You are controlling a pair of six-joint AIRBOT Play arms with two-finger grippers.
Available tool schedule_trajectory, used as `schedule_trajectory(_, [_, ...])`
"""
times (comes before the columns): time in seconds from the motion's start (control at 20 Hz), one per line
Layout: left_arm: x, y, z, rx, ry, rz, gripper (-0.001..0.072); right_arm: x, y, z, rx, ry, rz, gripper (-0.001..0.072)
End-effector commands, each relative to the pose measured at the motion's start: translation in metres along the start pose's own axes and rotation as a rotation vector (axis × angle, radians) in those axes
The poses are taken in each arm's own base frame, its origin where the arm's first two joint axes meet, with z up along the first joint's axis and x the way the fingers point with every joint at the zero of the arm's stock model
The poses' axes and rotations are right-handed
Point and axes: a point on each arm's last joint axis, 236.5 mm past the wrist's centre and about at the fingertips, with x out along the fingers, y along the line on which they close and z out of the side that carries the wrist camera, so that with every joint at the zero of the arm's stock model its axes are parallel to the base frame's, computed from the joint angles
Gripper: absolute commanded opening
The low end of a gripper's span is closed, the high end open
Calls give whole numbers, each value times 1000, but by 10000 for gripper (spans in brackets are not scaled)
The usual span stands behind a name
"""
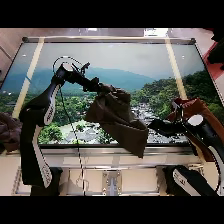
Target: Fold the shirts.
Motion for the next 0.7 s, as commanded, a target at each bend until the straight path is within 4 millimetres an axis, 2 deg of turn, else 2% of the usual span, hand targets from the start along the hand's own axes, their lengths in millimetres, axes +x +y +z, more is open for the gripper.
schedule_trajectory(0.0, [0, -5, -2, 0, 10, -22, 8, 21, -5, 9, 93, -91, 53, 649])
schedule_trajectory(0.1, [0, -7, -2, -2, 9, -29, 8, 29, 1, 5, 94, -65, 81, 648])
schedule_trajectory(0.3, [0, -12, -2, -5, 10, -51, 8, 50, 25, -3, 25, -47, 100, 643])
schedule_trajectory(0.35, [0, -12, -4, -5, 18, -52, 8, 54, 32, -8, 3, -36, 103, 567])
schedule_trajectory(0.4, [0, -13, -7, 1, 29, -54, 8, 55, 38, -11, -14, -29, 111, 372])
schedule_trajectory(0.45, [-1, -13, -7, 7, 32, -55, 8, 53, 44, -11, -37, -19, 123, 19])
schedule_trajectory(0.55, [-10, -18, -3, 31, 22, -60, 8, 41, 60, -7, -116, -14, 151, 31])
schedule_trajectory(0.65, [-34, -29, 12, 82, -39, -62, 7, 18, 74, 15, -224, -75, 125, 31])
